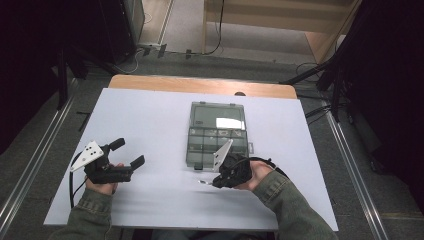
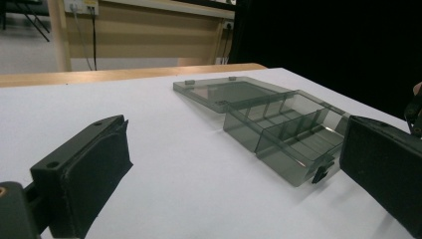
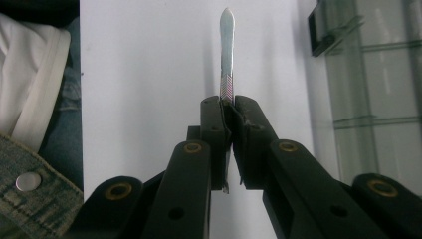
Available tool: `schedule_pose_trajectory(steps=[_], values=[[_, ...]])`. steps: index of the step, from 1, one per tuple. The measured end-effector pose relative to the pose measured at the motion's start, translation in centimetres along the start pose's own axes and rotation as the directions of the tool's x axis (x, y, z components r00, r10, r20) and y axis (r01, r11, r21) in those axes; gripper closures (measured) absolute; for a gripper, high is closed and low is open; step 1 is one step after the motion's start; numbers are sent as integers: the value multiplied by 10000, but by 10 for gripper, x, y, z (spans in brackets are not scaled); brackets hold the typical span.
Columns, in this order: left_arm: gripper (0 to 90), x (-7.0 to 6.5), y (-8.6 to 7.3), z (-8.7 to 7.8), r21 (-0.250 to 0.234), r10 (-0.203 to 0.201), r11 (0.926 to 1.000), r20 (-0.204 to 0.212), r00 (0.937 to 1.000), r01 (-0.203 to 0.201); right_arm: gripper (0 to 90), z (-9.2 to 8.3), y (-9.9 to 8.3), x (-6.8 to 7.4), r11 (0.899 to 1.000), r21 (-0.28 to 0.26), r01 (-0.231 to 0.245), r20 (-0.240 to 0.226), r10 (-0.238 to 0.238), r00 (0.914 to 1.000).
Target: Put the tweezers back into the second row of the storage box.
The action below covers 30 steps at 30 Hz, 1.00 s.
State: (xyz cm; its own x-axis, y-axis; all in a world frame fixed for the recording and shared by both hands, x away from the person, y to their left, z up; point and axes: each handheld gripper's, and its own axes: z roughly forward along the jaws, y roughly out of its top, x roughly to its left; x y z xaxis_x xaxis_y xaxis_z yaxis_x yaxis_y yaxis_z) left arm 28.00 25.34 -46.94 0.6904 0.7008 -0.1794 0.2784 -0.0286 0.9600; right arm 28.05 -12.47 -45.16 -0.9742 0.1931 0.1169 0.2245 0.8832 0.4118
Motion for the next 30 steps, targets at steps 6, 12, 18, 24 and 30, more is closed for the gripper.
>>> schedule_pose_trajectory(steps=[6, 12, 18, 24, 30], values=[[0, 0, 0, 0, -6, 5, 10000, -13, 10000, -5, 856, -10, -3, -3, 9980, -624, 44, 444, -17, 9990], [0, 0, 0, 0, -13, -26, 10000, 13, 10000, 26, 856, -17, -7, -7, 9940, -1091, -80, 616, 148, 9980], [0, 0, 0, 1, -21, -20, 10000, 19, 10000, 20, 856, -26, -9, -9, 9862, -1652, -50, 989, 216, 9949], [0, 1, 0, 0, -18, -15, 10000, -31, 10000, 15, 856, -37, -14, -11, 9766, -2147, -134, 1363, 436, 9897], [0, 2, 0, 1, -17, -45, 10000, -74, 10000, 45, 856, -41, -18, -16, 9743, -2234, -269, 1890, 704, 9794]])
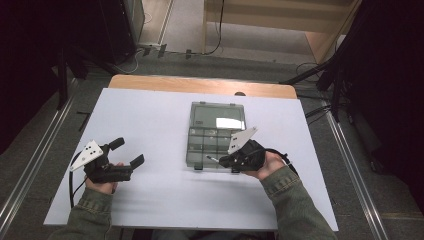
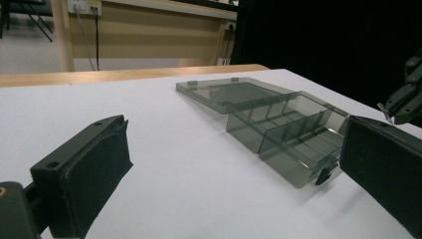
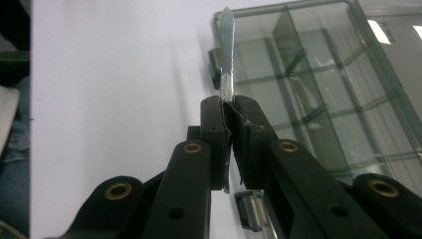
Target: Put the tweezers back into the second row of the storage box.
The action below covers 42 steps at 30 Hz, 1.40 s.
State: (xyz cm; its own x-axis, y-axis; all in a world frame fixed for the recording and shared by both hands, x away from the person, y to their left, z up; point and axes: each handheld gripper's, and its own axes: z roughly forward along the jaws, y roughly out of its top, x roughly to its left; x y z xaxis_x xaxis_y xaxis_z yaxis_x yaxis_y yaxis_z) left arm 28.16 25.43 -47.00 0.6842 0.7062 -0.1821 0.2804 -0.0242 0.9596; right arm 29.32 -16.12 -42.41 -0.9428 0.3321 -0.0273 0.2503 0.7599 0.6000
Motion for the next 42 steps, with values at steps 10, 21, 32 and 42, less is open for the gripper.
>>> schedule_pose_trajectory(steps=[10, 21, 32, 42], values=[[0, 0, 0, 0, -12, 21, 10000, 23, 10000, -21, 855, 6, -3, -10, 9986, 164, -499, 892, 482, 9948], [0, 2, 0, 0, -58, -63, 10000, -11, 10000, 63, 855, 11, -7, -19, 9929, 626, -1010, 1561, 902, 9836], [0, 2, 0, 0, -50, -129, 9999, 23, 9999, 129, 855, 27, -8, -23, 9839, 1407, -1102, 1730, 852, 9812], [0, 2, 0, 0, -42, -142, 9999, 36, 9999, 142, 758, 26, -7, -23, 9844, 1216, -1270, 1525, 1079, 9824]])
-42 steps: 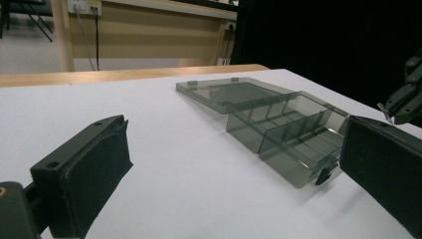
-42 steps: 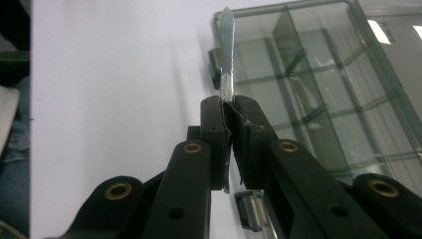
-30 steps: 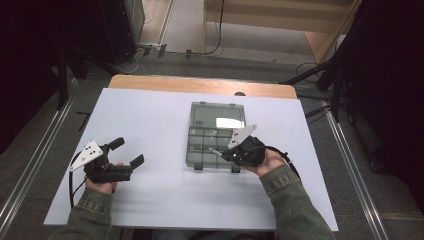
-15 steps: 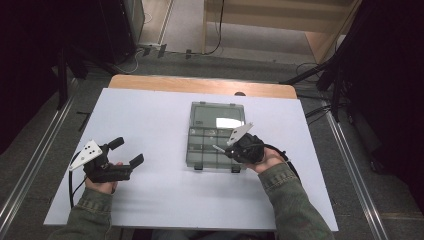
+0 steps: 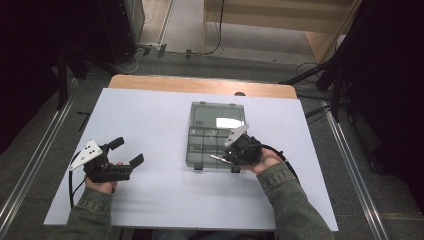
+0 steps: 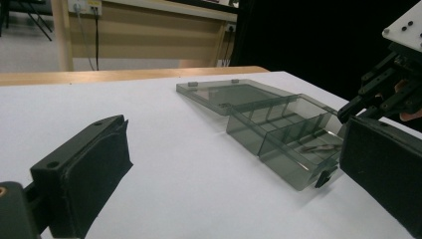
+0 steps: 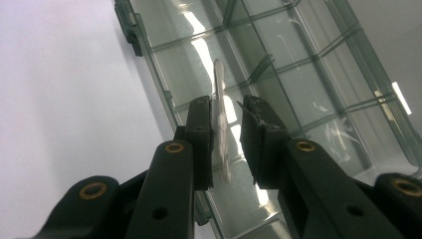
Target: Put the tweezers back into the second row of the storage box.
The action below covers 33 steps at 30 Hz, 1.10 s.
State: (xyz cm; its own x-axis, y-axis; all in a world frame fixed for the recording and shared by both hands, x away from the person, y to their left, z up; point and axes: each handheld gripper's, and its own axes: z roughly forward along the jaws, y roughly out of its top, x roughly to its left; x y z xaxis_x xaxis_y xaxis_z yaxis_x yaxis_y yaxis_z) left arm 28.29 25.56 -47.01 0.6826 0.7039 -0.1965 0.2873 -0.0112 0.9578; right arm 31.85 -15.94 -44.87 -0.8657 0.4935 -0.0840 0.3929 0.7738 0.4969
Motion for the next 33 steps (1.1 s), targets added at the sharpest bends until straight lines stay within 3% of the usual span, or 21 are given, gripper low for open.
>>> schedule_pose_trajectory(steps=[7, 8, 10, 11, 12, 13, 15, 18, 19, 20, 21, 22, 23, 26, 27, 28, 30, 32, 33], values=[[0, 0, 0, 0, 2, -4, 10000, 3, 10000, 4, 663, -5, -4, -2, 9982, -353, -476, 93, 479, 9988], [0, 0, 0, 0, 1, -6, 10000, 5, 10000, 6, 588, -7, -5, -1, 9957, -460, -806, 141, 814, 9966], [0, 0, 0, 0, 3, -5, 10000, 2, 10000, 5, 469, -9, -6, -1, 9919, -695, -1061, 219, 1078, 9939], [0, 0, 0, 0, 3, -5, 10000, 2, 10000, 5, 469, -9, -6, -1, 9919, -695, -1061, 219, 1078, 9939], [0, 0, 0, 0, 7, -8, 10000, -1, 10000, 8, 390, -10, -8, -1, 9880, -916, -1242, 223, 1267, 9917], [0, 0, 0, 0, 1, -14, 10000, -5, 10000, 14, 267, -13, -12, -1, 9733, -1426, -1798, 130, 1835, 9829], [0, 0, 0, 0, 2, -3, 10000, 2, 10000, 3, 223, -13, -14, -1, 9681, -1563, -1957, 133, 2002, 9797], [0, 0, 0, 0, -14, -20, 10000, -3, 10000, 20, 90, -19, -26, 1, 9460, -2226, -2358, 78, 2436, 9699], [0, 0, 0, 0, -14, -20, 10000, -3, 10000, 20, 90, -19, -26, 1, 9460, -2226, -2358, 78, 2436, 9699], [0, 0, 0, 1, -22, -29, 10000, -19, 10000, 29, 46, -22, -32, 3, 9292, -2522, -2702, 37, 2801, 9600], [0, 0, 0, 1, -22, -29, 10000, -19, 10000, 29, 46, -22, -32, 3, 9292, -2522, -2702, 37, 2801, 9600], [0, 1, 0, 1, -56, -30, 10000, -28, 10000, 30, 29, -26, -38, 6, 9075, -3015, -2926, 221, 3134, 9493], [0, 1, 0, 1, -56, -30, 10000, -28, 10000, 30, 29, -27, -41, 7, 8996, -3243, -2926, 335, 3201, 9468], [0, 1, 0, 1, -65, -29, 10000, -34, 10000, 29, 10, -30, -45, 9, 8904, -3282, -3155, 424, 3476, 9367], [0, 1, 0, 2, -55, -9, 10000, -51, 10000, 9, 10, -33, -48, 11, 8770, -3482, -3311, 345, 3650, 9304], [0, 0, 0, 2, -37, -17, 10000, -47, 10000, 17, 10, -35, -53, 13, 8530, -3946, -3415, 288, 3830, 9233], [0, 0, 0, 2, -61, 20, 10000, -30, 10000, -20, 0, -37, -58, 15, 8419, -4081, -3531, 280, 3981, 9169], [0, 0, 0, 2, -56, 15, 10000, -52, 10000, -15, 0, -40, -65, 18, 8125, -4580, -3606, 377, 4231, 9053], [0, 0, 0, 2, -63, 13, 10000, -59, 10000, -14, 0, -41, -68, 19, 8080, -4600, -3682, 440, 4349, 8994]])
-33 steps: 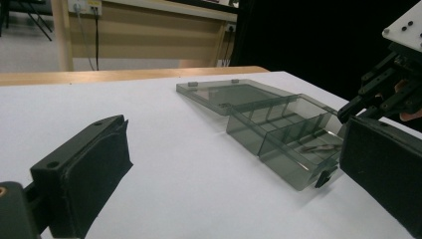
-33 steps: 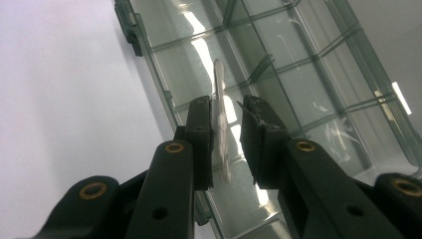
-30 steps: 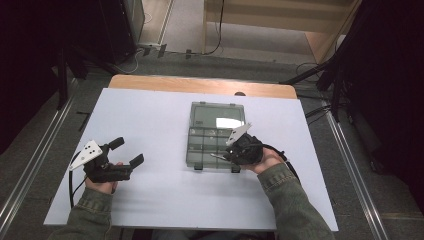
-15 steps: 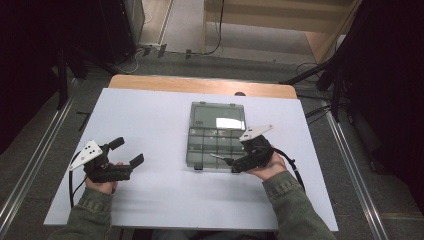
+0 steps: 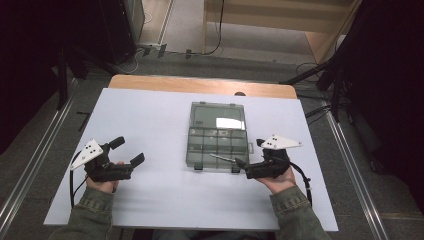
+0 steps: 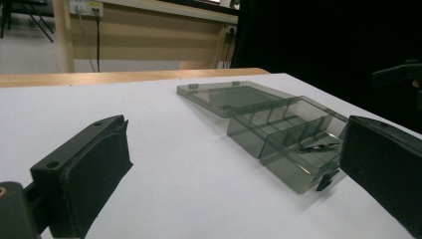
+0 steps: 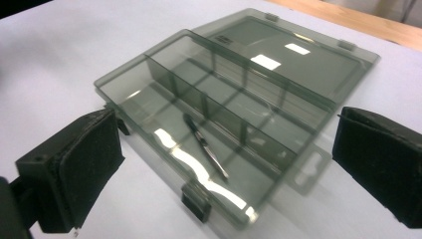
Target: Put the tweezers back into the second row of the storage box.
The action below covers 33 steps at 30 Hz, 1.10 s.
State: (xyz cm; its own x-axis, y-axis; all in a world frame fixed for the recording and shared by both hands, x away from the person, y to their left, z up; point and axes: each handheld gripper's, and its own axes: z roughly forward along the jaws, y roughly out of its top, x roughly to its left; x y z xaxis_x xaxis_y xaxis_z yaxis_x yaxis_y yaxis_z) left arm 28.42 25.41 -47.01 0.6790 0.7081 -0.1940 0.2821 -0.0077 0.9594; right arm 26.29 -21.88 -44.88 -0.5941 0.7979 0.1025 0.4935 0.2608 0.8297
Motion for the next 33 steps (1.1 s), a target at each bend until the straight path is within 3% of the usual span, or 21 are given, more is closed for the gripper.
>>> schedule_pose_trajectory(steps=[2, 6, 8, 9, 13, 15, 19, 21, 24, 25, 27, 29, 32, 33], values=[[0, 0, 0, 0, -14, -2, 10000, -8, 10000, 2, 0, -2, -3, -1, 9998, -165, -130, 48, 130, 9999], [0, 0, 0, 0, -8, -1, 10000, -17, 10000, 1, 0, -12, -19, -6, 9936, -1050, -414, 399, 458, 9982], [0, 0, 0, 0, -8, -4, 10000, -32, 10000, 4, 0, -14, -21, -7, 9942, -967, -467, 461, 513, 9976], [0, 1, 0, 0, -3, 5, 10000, -43, 10000, -5, 0, -17, -25, -7, 9911, -1265, -422, 562, 496, 9972], [0, 1, 0, 1, 40, -67, 10000, 6, 10000, 67, 0, -21, -31, -8, 9901, -1320, -481, 652, 571, 9962], [0, 1, 0, 1, 40, -52, 10000, 34, 10000, 52, 0, -24, -37, -7, 9842, -1714, -447, 733, 580, 9956], [0, 1, 0, 1, 72, -33, 10000, 54, 10000, 32, 0, -27, -44, -8, 9838, -1695, -574, 883, 732, 9934], [0, 0, -1, 1, 77, -40, 10000, 64, 10000, 40, 0, -31, -53, -10, 9758, -2107, -578, 1013, 806, 9916], [0, 0, -1, 1, 102, -21, 9999, 53, 10000, 20, 0, -32, -58, -12, 9760, -2100, -576, 1103, 822, 9905], [0, 0, -1, 2, 130, -21, 9999, 47, 10000, 20, 0, -35, -66, -14, 9664, -2521, -505, 1150, 818, 9900], [0, 0, -1, 1, 132, 21, 9999, 45, 10000, -22, 0, -36, -69, -15, 9654, -2557, -522, 1217, 857, 9889], [0, 0, -1, 1, 165, 47, 9999, 61, 10000, -48, 0, -41, -82, -16, 9545, -2927, -564, 1309, 984, 9865], [0, -1, -1, 1, 179, 47, 9998, 68, 10000, -48, 0, -43, -88, -17, 9504, -3061, -555, 1438, 1038, 9842], [0, -1, -1, 1, 175, 36, 9998, 72, 10000, -38, 0, -44, -91, -19, 9498, -3033, -769, 1460, 1261, 9812]])
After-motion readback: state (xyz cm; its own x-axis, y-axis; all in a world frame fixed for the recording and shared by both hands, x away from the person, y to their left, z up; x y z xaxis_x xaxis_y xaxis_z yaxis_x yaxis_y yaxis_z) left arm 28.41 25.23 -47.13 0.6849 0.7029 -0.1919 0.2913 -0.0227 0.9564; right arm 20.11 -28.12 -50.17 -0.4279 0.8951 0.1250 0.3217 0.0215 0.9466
